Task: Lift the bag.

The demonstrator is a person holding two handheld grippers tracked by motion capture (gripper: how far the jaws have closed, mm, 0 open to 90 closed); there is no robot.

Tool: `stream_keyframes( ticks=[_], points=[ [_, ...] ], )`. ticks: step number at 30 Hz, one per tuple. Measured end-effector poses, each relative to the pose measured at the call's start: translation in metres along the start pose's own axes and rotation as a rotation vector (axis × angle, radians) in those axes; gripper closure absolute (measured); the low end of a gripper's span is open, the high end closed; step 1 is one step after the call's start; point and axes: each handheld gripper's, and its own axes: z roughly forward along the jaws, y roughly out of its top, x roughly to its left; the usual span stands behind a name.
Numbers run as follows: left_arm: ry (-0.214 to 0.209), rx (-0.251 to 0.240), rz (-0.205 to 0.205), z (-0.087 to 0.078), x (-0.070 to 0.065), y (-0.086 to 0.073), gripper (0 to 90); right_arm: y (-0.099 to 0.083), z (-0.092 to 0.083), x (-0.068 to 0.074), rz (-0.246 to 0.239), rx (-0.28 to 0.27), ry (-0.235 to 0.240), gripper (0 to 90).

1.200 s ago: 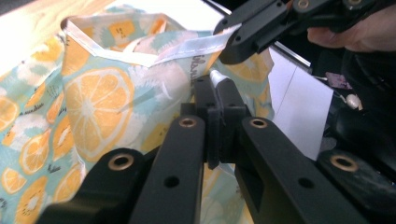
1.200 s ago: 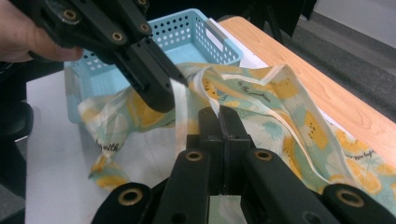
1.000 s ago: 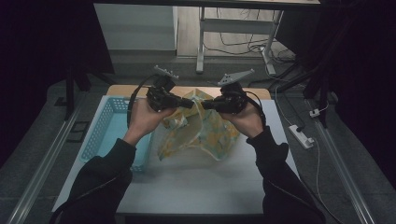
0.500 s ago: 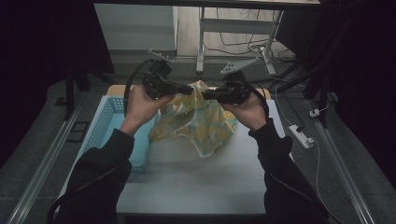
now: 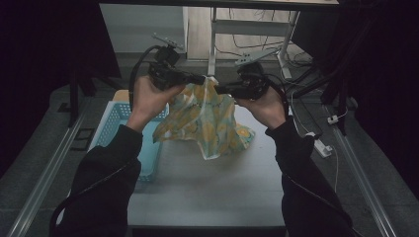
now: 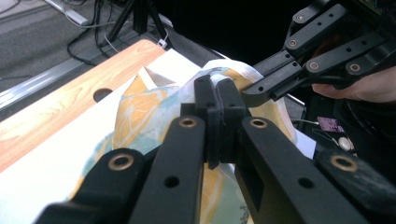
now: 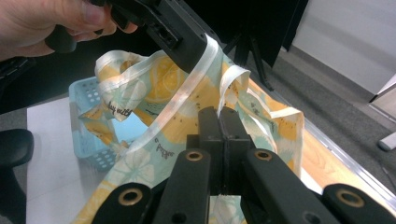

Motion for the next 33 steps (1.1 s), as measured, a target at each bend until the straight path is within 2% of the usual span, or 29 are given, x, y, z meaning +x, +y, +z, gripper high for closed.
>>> stream_keyframes(
  ticks=[11,23,29,33],
  points=[
    [0.017,-0.053,0.007,-0.016,-0.005,0.018,89.7,0.024,-0.016,0.001,-0.032,-0.028,-0.042,90.0],
    [0.065,-0.101,0.019,-0.033,-0.009,0.031,89.7,0.043,-0.028,0.005,-0.059,-0.057,-0.085,90.0],
    [0.086,-0.114,0.023,-0.033,-0.007,0.032,89.7,0.046,-0.03,0.005,-0.068,-0.062,-0.108,90.0],
    [0.1,-0.092,0.036,-0.025,-0.007,0.029,89.6,0.04,-0.026,0.001,-0.061,-0.055,-0.114,90.0]
  ],
)
